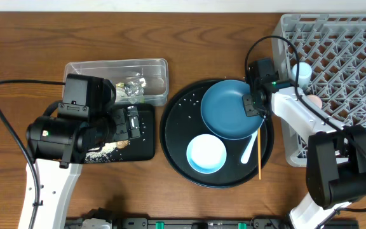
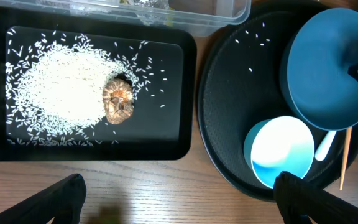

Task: Sort waste into correct bins and load items into the dishwasher rack
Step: 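Move the right gripper to the teal plate rim and grasp it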

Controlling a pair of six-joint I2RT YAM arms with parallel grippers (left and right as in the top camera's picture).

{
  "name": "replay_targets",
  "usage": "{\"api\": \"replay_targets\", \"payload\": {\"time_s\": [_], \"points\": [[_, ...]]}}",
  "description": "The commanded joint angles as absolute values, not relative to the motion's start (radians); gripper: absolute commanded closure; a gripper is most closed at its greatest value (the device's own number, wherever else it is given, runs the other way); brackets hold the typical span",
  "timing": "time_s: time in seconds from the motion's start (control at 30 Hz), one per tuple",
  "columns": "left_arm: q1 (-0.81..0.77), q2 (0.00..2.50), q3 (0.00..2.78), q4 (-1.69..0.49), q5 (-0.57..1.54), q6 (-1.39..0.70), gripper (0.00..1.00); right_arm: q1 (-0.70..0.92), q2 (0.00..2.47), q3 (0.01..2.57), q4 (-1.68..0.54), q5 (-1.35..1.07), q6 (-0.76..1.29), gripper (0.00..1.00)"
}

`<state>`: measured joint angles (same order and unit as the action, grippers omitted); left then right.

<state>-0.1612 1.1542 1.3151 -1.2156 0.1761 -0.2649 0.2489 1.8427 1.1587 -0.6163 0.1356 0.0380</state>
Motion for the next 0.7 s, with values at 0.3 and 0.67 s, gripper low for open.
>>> {"api": "replay_targets", "payload": {"time_s": [0.3, 0.67], "points": [[-0.163, 1.156, 1.312, -1.219, 0.163, -0.263, 0.02, 0.241, 1.852, 1.148, -0.630, 0.138, 0.041, 0.87], [-0.163, 1.156, 1.312, -1.219, 0.163, -0.263, 0.02, 0.241, 1.850, 1.166, -0.618, 0.138, 0.061, 0.99]]}}
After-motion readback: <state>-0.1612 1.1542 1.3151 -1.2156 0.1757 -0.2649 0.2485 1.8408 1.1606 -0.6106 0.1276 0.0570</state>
